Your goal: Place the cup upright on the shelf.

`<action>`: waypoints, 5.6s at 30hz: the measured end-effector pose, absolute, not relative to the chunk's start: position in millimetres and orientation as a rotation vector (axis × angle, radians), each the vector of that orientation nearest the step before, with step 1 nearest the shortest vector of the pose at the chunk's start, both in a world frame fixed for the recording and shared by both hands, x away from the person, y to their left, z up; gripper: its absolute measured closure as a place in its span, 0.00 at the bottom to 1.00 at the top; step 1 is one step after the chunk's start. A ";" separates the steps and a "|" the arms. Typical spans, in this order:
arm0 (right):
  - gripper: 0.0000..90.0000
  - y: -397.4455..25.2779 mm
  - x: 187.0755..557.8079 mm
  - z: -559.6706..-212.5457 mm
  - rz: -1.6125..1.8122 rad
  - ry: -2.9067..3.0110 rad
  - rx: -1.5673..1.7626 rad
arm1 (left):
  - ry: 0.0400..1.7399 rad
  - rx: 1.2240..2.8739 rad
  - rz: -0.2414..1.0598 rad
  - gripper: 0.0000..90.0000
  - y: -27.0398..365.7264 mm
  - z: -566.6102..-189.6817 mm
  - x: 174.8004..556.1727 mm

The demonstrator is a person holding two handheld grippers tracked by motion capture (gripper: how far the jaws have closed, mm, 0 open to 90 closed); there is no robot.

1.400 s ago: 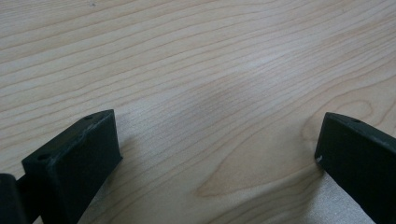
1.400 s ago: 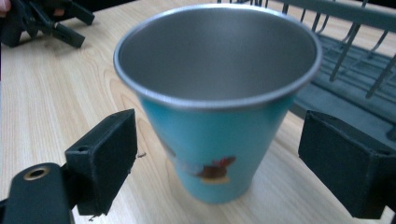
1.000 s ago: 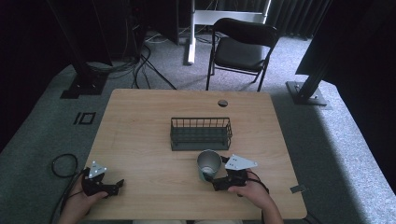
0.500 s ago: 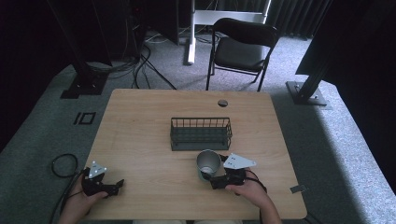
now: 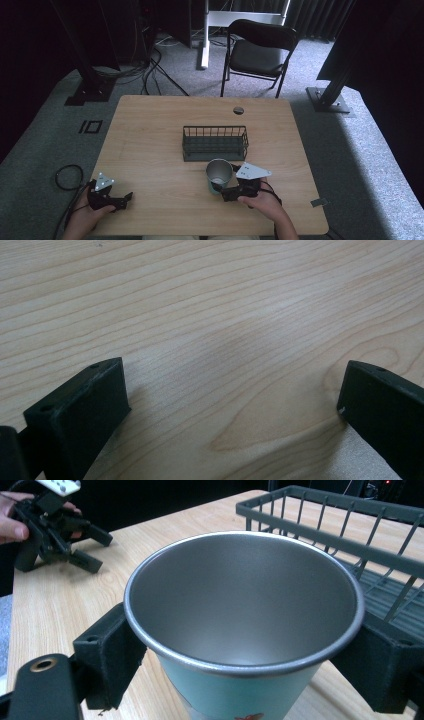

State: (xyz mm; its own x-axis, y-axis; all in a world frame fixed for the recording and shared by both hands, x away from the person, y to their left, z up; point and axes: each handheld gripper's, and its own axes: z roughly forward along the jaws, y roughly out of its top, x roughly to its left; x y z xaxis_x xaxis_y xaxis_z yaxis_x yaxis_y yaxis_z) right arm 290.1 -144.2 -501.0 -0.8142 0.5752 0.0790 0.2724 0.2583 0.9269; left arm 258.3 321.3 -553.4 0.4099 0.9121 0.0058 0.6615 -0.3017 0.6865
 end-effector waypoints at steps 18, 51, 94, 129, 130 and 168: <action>0.14 -131.6 296.6 -477.3 1.624 2.230 0.745 | 1.333 2.063 0.537 0.00 321.2 -553.4 258.3; 0.14 -121.0 335.4 -415.7 1.686 2.053 0.796 | 1.332 2.062 0.538 0.00 321.2 -553.5 258.4; 0.14 -98.4 388.3 -457.5 1.294 1.727 1.240 | 1.332 2.064 0.537 0.00 321.2 -553.4 258.3; 0.13 -109.5 382.0 -469.0 1.302 1.769 1.228 | 1.332 2.064 0.537 0.00 321.2 -553.4 258.3; 0.13 -110.6 380.7 -468.1 1.305 1.769 1.225 | 1.332 2.064 0.537 0.00 321.2 -553.4 258.3; 0.13 -192.7 326.1 -486.0 1.280 1.806 1.198 | 1.333 2.064 0.538 0.00 321.2 -553.3 258.3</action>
State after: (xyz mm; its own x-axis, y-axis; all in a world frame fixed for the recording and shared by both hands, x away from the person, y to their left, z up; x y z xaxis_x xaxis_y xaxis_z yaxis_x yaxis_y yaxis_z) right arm 326.1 -192.7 -486.0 -0.4009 0.9160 0.0187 0.3213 0.1215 0.9391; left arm 258.3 321.2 -553.3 0.4089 0.9125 0.0074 0.6618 -0.3022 0.6861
